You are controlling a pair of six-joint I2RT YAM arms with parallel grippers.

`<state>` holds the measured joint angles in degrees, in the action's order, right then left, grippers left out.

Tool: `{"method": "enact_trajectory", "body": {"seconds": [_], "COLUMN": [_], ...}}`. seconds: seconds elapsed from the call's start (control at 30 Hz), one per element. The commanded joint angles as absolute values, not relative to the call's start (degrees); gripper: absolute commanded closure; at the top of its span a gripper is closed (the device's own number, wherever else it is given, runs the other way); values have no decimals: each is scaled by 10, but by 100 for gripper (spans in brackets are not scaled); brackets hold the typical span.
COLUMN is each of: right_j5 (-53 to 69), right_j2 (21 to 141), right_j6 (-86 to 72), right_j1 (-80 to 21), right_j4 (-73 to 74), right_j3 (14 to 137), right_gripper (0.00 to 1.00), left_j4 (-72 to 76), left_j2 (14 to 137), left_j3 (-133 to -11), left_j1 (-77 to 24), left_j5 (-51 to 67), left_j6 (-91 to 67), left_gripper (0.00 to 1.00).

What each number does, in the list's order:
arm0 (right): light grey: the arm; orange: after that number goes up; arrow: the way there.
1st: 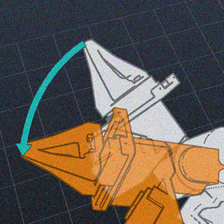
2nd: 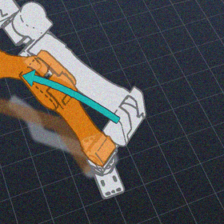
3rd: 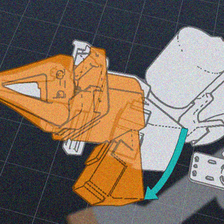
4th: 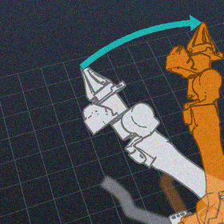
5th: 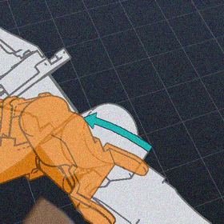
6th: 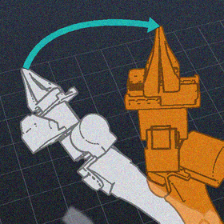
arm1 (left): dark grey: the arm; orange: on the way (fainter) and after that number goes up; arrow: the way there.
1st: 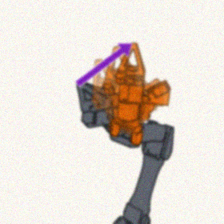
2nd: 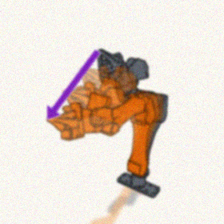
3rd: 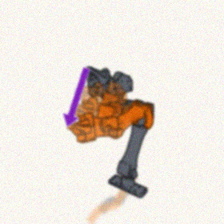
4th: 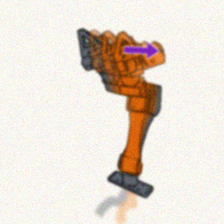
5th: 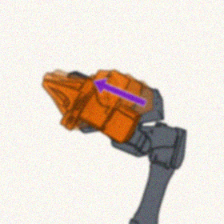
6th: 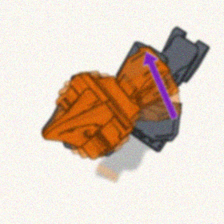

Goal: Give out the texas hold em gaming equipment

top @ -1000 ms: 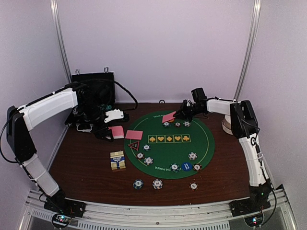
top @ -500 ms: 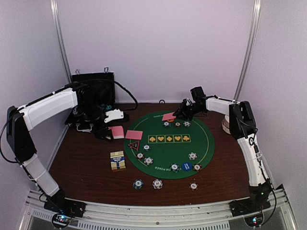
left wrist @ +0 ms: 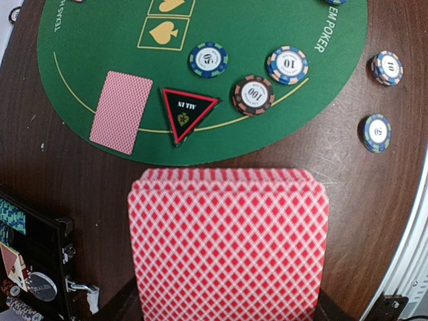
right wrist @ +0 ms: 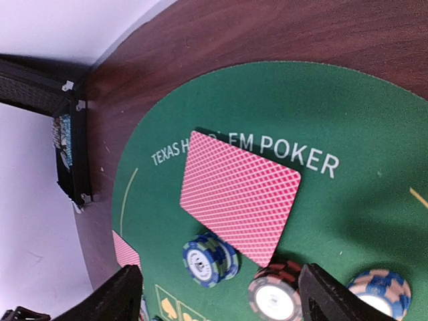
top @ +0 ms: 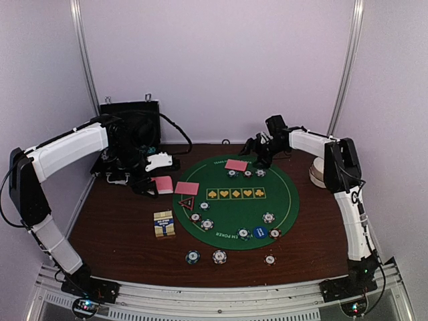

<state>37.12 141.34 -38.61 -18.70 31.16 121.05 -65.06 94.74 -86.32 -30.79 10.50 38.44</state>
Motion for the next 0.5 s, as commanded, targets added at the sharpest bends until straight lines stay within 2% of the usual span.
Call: {"method": "enact_trajectory", "body": {"seconds": [0.0, 0.2, 0.33, 0.47], "right_j5": [333, 339, 368, 352], "right_j2": [1330, 1234, 1131, 1063], "right_j6": [-358, -362, -443, -519], "right_j1": [-201, -237, -280, -328], "right_j4": [333, 302, 121, 23], "right_j3": [1204, 1122, 928, 799], "right_gripper": [3, 1, 1, 1], "left_j4": [-651, -652, -651, -652], "left_j2": [932, 930, 928, 925], "left_j3": [-873, -879, -882, -881], "left_j1": [-304, -304, -304, -304], "left_j5": [119, 119, 122, 123], "left_j6": [387, 382, 379, 378], "left_gripper": [100, 100, 100, 100]}}
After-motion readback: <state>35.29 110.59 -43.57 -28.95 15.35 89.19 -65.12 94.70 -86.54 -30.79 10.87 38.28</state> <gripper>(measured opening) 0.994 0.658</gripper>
